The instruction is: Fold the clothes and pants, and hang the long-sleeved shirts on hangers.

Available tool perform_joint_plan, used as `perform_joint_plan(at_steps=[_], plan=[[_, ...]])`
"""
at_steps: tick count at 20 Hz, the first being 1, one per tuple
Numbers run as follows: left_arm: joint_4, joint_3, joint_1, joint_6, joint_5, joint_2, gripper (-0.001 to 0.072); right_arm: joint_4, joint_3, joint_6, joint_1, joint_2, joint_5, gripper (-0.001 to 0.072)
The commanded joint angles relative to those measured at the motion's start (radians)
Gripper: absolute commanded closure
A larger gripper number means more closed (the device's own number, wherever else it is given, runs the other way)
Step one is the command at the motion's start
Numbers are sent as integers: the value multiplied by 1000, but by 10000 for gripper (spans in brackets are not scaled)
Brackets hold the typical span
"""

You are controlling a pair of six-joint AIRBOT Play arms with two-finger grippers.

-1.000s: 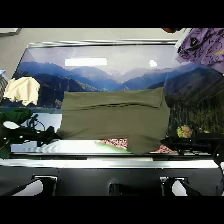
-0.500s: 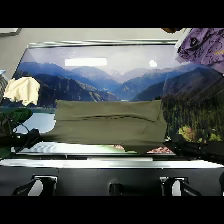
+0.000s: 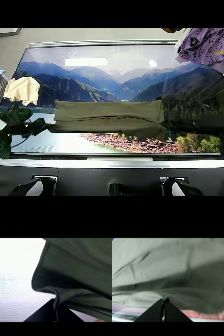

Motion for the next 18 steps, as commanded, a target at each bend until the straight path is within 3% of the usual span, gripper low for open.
perform_joint_plan(at_steps=[1,8,18], plan=[[-1,112,-45,14,85,-172,695,-65,176,10,106,-248,95,686],[0,359,-78,49,85,-468,695,-124,433,2,110,-521,90,686],[2,488,-124,48,84,-651,694,-157,584,3,111,-703,88,684]])
